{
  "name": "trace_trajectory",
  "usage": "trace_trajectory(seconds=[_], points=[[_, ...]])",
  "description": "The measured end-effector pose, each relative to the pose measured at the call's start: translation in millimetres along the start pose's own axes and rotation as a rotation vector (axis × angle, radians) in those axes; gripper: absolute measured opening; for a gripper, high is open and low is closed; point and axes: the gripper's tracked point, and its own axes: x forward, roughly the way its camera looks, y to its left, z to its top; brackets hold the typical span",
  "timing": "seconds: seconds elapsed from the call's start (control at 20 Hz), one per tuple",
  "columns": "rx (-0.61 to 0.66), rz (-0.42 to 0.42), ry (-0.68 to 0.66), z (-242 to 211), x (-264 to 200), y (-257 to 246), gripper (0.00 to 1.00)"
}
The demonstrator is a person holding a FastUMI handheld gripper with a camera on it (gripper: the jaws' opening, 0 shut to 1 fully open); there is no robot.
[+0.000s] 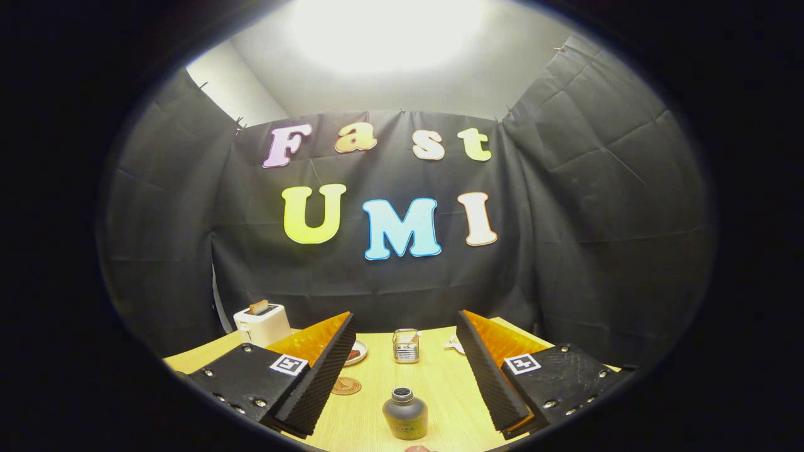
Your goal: Take the bottle from table, then pour the juice into the cup, finally place the bottle on the coaster
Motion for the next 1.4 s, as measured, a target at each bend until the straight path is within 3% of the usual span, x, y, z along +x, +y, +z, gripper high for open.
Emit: trace_trajectory(seconds=[0.3, 1.4], points=[[-0.016, 0.032, 0.016, -19, 7, 6, 0.98], [-0.037, 0.112, 0.255, -167, 26, 7, 0.99]])
